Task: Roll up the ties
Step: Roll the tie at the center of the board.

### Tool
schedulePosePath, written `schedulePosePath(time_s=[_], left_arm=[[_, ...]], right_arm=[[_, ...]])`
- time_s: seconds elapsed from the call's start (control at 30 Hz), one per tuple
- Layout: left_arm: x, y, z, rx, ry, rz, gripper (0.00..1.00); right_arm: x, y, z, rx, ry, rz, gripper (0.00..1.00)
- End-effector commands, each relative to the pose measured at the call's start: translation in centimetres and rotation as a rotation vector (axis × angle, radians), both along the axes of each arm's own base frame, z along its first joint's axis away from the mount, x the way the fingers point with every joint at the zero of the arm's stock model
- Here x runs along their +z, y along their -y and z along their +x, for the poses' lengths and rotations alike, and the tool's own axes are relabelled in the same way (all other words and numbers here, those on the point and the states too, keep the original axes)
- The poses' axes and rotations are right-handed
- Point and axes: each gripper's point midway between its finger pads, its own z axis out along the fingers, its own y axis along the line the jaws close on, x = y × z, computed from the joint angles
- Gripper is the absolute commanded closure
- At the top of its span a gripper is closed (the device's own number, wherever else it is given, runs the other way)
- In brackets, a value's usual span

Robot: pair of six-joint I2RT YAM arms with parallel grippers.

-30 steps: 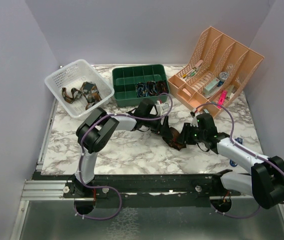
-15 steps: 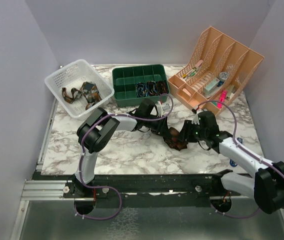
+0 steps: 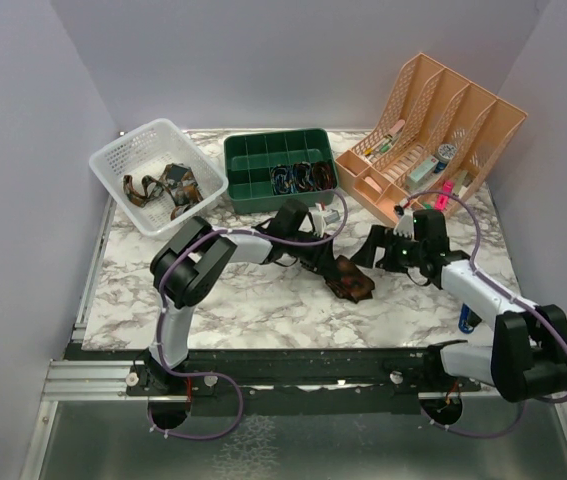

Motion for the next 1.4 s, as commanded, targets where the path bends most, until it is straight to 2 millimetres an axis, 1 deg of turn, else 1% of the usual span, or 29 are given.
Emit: schedulePosePath(time_s=[0.0,0.1,0.17,0.23,0.33,0.37,0.47,0.53,0.63,0.7,0.83,0.93,1.0,1.07,1.17,1.23,1.3,1.37], left_arm=[[1.6,0.0,0.1,-0.027,0.106,-0.033,0.64],[1.5,-0.2,0.0,-0.036,0.124,-0.035,0.64],[1.4,-0.3,-0.1,-0.049,0.136,-0.037,0.64],[1.2,-0.5,-0.4,-0.062,0.147,-0.036,0.64],[1.0,-0.8,-0.7,-0.075,0.175,-0.033,0.65],[0.8,-1.0,-0.7,-0.076,0.185,-0.030,0.67],[0.4,-1.3,-1.0,-0.094,0.205,-0.029,0.69],[0.2,-1.4,-1.2,-0.111,0.212,-0.036,0.70],[0.5,-1.5,-1.4,-0.121,0.270,-0.069,0.74],[0.7,-1.6,-1.6,-0.127,0.304,-0.092,0.76],[1.2,-1.9,-2.0,-0.146,0.353,-0.124,0.77],[1.6,-2.2,-2.4,-0.155,0.385,-0.145,0.78],[1.8,-2.3,-2.5,-0.159,0.403,-0.153,0.79],[1.9,-2.5,-2.8,-0.166,0.415,-0.161,0.79],[2.0,-2.8,-3.0,-0.164,0.442,-0.167,0.81],[2.0,-3.0,-3.1,-0.164,0.457,-0.172,0.82],[2.1,-3.1,-3.3,-0.165,0.465,-0.177,0.82],[2.1,-3.2,-3.3,-0.166,0.475,-0.180,0.82]], right_arm=[[0.0,-2.4,-1.3,0.162,0.085,0.146,0.01],[0.4,-2.9,-1.3,0.166,0.205,0.197,0.01],[0.0,-2.4,-1.1,0.144,0.236,0.177,0.00],[0.0,-2.4,-1.2,0.171,0.291,0.159,0.00],[-0.2,-1.7,-0.5,0.147,0.347,0.116,0.00],[-0.1,-1.7,-0.3,0.155,0.367,0.109,0.00],[0.6,-1.2,0.6,0.126,0.420,0.076,0.00],[0.9,-1.3,0.7,0.139,0.443,0.080,0.00],[0.5,-2.6,-0.1,0.234,0.406,0.131,0.00],[0.1,-3.5,-0.9,0.289,0.377,0.184,0.02],[-0.9,-3.6,-1.9,0.290,0.347,0.207,0.02],[-0.6,-4.0,-2.0,0.320,0.346,0.226,0.02],[-0.8,-4.5,-2.4,0.368,0.311,0.247,0.03],[-1.3,-4.7,-2.6,0.380,0.269,0.266,0.04],[-1.2,-5.9,-3.6,0.440,0.240,0.317,0.06],[-1.6,-6.1,-3.8,0.457,0.231,0.307,0.06],[-2.1,-6.0,-3.6,0.451,0.222,0.285,0.06],[-2.0,-6.2,-3.8,0.479,0.229,0.289,0.06]])
